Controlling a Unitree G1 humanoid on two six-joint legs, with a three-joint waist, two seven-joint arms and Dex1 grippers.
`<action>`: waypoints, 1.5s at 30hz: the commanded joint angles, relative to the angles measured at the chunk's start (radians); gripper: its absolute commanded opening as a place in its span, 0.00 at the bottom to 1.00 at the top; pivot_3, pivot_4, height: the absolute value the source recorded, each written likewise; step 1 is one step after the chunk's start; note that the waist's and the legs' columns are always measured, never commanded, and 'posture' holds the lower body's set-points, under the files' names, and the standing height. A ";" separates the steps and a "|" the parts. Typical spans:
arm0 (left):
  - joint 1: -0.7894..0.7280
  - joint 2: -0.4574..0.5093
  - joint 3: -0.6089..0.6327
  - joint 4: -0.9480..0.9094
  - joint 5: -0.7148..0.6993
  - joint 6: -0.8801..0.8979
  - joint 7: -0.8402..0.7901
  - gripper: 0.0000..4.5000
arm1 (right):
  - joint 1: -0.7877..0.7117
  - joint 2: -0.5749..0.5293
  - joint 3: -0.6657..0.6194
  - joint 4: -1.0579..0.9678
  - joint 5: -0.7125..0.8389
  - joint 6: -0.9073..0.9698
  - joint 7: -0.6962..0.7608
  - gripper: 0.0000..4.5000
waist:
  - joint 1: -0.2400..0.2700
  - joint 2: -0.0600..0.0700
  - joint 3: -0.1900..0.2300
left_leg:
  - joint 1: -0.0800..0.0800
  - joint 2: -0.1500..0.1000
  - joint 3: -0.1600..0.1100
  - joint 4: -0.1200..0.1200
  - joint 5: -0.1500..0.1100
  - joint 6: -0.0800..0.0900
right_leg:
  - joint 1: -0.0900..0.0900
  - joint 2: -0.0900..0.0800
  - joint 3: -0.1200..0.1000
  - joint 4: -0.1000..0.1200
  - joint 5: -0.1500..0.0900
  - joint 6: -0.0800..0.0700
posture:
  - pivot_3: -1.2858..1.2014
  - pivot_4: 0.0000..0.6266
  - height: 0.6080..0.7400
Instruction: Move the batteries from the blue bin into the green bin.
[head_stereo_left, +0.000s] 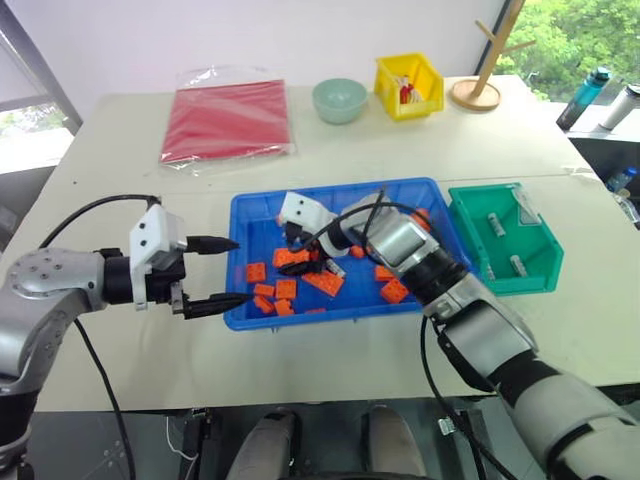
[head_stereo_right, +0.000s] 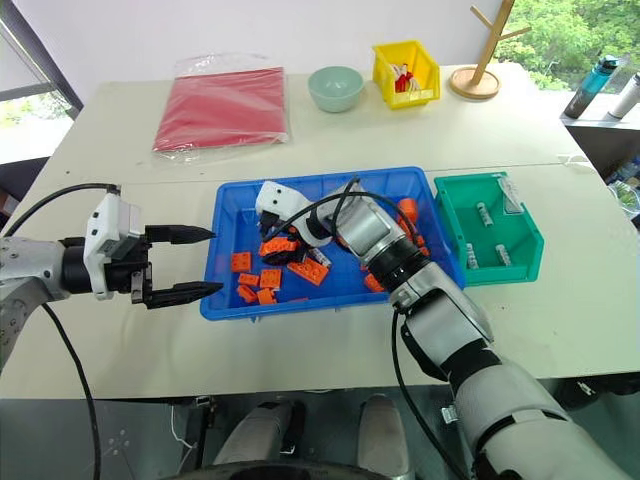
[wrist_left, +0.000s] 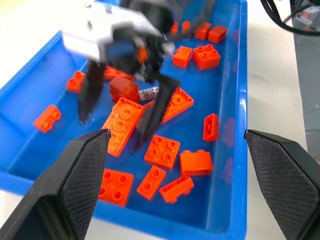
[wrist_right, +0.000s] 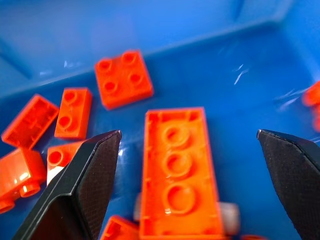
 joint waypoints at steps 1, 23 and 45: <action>-0.018 0.008 0.026 -0.022 -0.017 -0.001 0.010 1.00 | -0.019 0.027 -0.030 0.036 -0.021 -0.037 -0.027 0.81 | -0.001 0.000 0.000 | 0.000 0.000 0.000 0.000 0.000 0.000 | 0.000 0.000 0.000 0.000 0.000 0.000 | 0.52 0.24 0.82; -0.104 -0.018 -0.036 0.047 0.010 -0.030 0.008 1.00 | -0.063 -0.193 -0.230 0.034 -0.022 -0.059 -0.017 0.28 | 0.004 0.000 0.000 | 0.000 -0.001 -0.001 0.000 0.000 -0.001 | 0.001 0.000 0.000 0.000 0.000 0.000 | 0.52 0.24 0.82; -0.162 -0.040 -0.075 0.088 0.038 -0.051 -0.020 1.00 | -0.024 -0.080 -0.130 -0.184 -0.023 0.102 0.017 1.00 | 0.002 0.000 0.000 | 0.000 0.000 0.002 0.000 0.000 -0.001 | -0.001 0.000 0.000 0.001 0.000 0.000 | 0.52 0.24 0.82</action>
